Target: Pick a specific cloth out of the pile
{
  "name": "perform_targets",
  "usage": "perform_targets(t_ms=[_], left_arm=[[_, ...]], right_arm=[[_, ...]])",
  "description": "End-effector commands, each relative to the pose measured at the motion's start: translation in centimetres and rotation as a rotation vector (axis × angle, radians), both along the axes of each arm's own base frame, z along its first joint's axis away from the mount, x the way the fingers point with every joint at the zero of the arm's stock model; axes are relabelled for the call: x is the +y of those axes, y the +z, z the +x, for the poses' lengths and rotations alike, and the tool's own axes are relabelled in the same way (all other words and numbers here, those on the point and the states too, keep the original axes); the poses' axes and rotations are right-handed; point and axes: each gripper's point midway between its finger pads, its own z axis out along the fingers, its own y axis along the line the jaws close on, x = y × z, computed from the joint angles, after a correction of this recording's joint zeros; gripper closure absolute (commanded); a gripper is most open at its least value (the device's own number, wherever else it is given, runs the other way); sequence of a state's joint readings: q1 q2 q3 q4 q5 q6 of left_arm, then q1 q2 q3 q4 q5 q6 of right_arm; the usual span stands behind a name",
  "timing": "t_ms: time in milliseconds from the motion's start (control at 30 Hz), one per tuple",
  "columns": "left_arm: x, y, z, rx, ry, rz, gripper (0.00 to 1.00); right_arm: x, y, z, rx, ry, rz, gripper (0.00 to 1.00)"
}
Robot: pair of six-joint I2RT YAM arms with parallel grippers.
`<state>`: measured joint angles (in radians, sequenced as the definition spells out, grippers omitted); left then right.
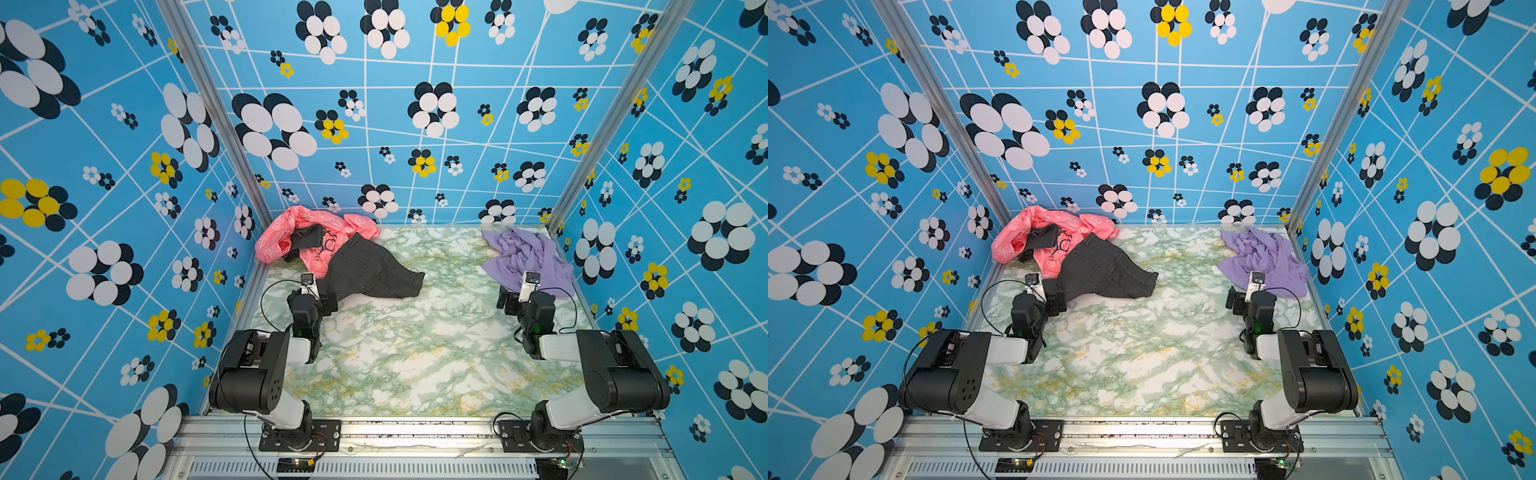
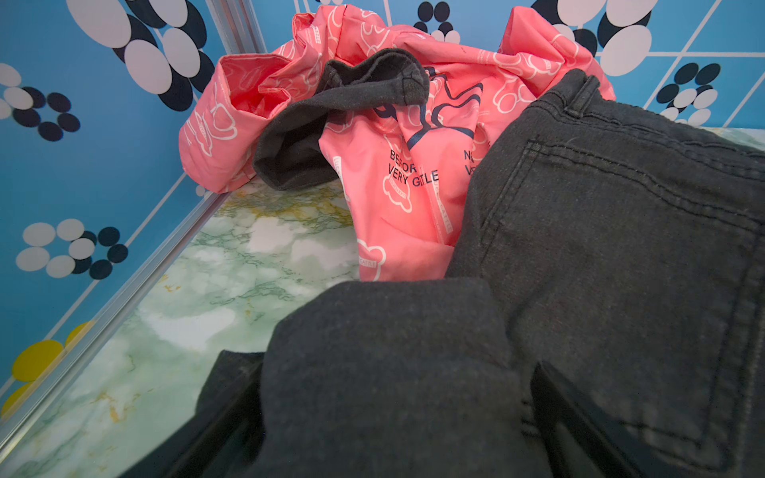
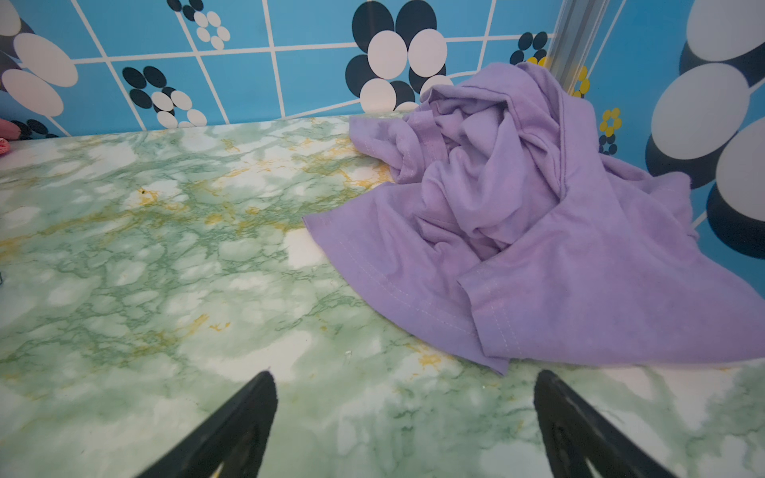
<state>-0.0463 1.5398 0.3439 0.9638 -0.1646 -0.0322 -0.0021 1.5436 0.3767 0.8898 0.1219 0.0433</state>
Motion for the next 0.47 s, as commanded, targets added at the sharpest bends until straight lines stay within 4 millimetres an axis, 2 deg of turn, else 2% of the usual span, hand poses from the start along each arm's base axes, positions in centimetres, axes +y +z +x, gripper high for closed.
perform_targets(t_ms=[0, 433], left_arm=[[-0.16, 0.26, 0.52, -0.003, -0.005, 0.015, 0.01], [-0.16, 0.26, 0.52, -0.003, -0.005, 0.015, 0.01]], right_arm=[[-0.01, 0.44, 0.29, -0.002, -0.006, -0.012, 0.01], [0.07, 0.45, 0.35, -0.001, -0.003, -0.014, 0.01]])
